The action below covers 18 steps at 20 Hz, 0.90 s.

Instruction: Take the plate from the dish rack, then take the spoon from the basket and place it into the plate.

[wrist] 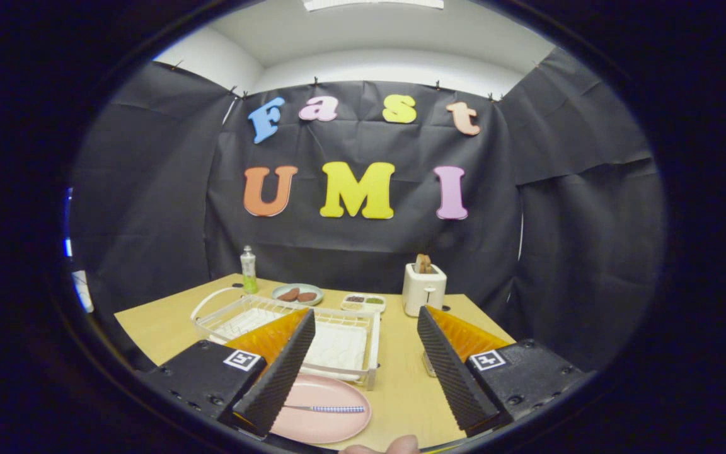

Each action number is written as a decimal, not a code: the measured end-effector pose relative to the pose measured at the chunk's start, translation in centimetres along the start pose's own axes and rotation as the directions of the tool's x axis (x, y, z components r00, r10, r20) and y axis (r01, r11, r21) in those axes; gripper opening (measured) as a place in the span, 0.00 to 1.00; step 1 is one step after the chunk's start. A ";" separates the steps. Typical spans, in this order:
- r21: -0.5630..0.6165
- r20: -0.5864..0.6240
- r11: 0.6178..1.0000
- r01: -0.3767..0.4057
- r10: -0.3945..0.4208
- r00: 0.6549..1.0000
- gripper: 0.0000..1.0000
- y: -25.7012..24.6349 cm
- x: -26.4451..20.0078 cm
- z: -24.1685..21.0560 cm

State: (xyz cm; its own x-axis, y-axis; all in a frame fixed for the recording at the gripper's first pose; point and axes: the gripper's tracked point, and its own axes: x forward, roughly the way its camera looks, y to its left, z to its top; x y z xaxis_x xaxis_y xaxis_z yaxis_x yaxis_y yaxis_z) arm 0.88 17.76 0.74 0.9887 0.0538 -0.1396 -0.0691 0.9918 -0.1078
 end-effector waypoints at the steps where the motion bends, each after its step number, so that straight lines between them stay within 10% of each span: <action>1: 0.008 0.017 1.000 0.014 -0.014 1.000 1.00 -0.5 -0.4 0.0; 18: 0.041 0.093 0.998 0.047 -0.051 0.994 1.00 -0.3 -3.5 -2.2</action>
State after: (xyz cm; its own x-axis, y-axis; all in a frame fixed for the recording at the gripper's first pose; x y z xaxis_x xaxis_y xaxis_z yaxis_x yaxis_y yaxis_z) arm -2.86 16.99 -0.89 0.9990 0.0136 -0.0419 -0.0166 0.9971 -0.0736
